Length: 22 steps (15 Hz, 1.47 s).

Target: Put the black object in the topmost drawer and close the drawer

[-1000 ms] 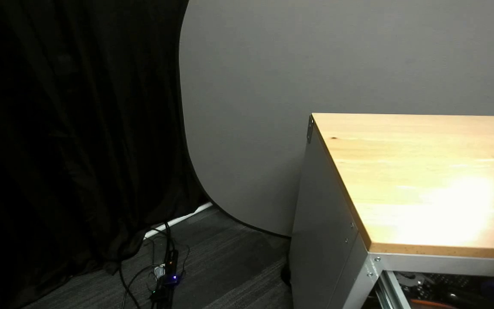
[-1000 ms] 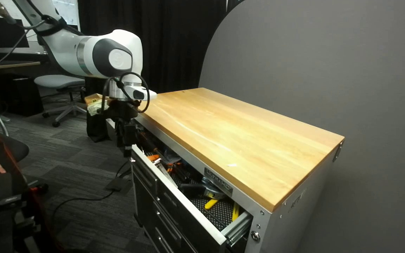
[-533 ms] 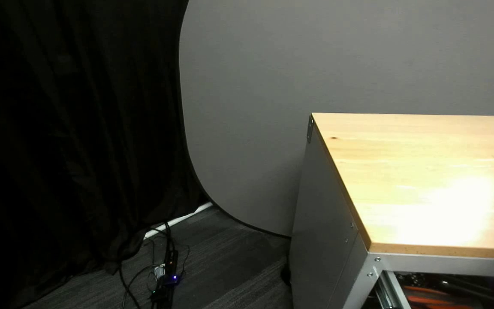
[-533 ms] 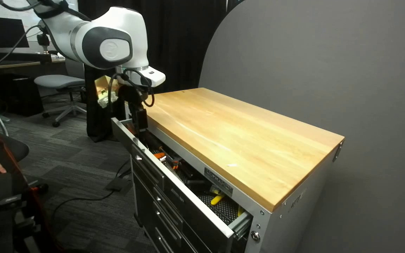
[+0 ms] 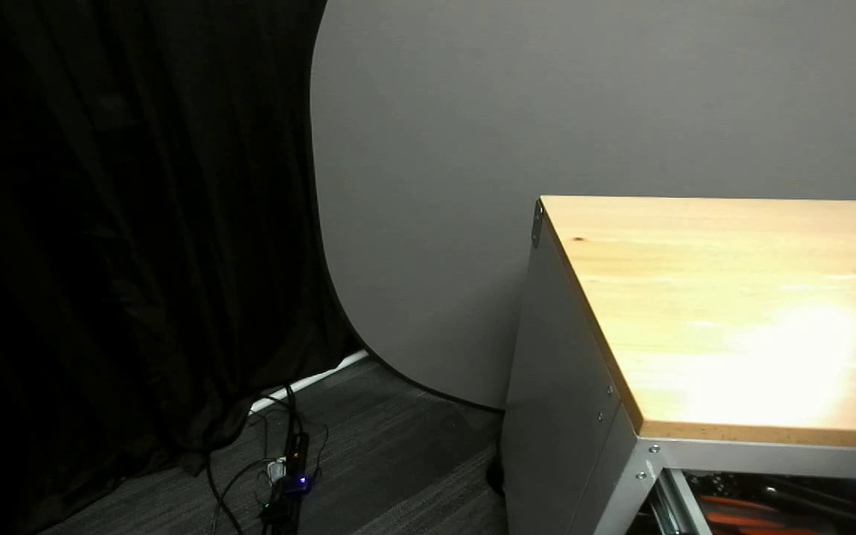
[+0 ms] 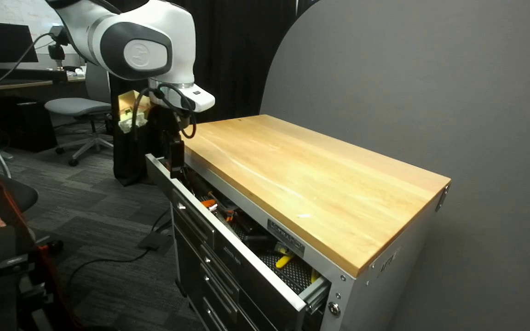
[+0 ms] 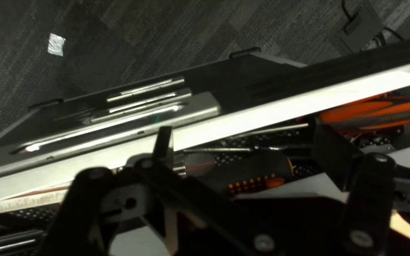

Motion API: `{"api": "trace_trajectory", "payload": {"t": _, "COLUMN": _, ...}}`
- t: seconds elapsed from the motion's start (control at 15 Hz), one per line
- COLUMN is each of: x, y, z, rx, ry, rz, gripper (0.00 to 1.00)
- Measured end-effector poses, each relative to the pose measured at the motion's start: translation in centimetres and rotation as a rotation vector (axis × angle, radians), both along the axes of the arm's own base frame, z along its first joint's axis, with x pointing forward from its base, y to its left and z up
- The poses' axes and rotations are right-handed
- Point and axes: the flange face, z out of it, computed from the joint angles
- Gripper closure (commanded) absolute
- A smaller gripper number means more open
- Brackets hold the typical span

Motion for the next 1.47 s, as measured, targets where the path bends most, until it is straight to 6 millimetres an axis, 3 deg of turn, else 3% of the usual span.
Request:
{"api": "trace_trajectory", "payload": {"t": 0.33, "x": -2.9, "y": 0.5, "z": -1.2, "rx": -0.063, "ry": 0.102, "rz": 0.052, "gripper": 0.69}}
{"api": "trace_trajectory", "payload": {"t": 0.6, "x": -4.1, "y": 0.7, "z": -2.6, "rx": -0.107, "ry": 0.126, "rz": 0.096, "gripper": 0.97}}
{"api": "trace_trajectory", "payload": {"t": 1.0, "x": -3.2, "y": 0.6, "z": -4.3, "rx": -0.169, "ry": 0.120, "rz": 0.134, "gripper": 1.00}}
{"api": "trace_trajectory", "payload": {"t": 1.47, "x": 0.3, "y": 0.0, "z": -6.8, "rx": -0.146, "ry": 0.062, "rz": 0.093, "gripper": 1.00}}
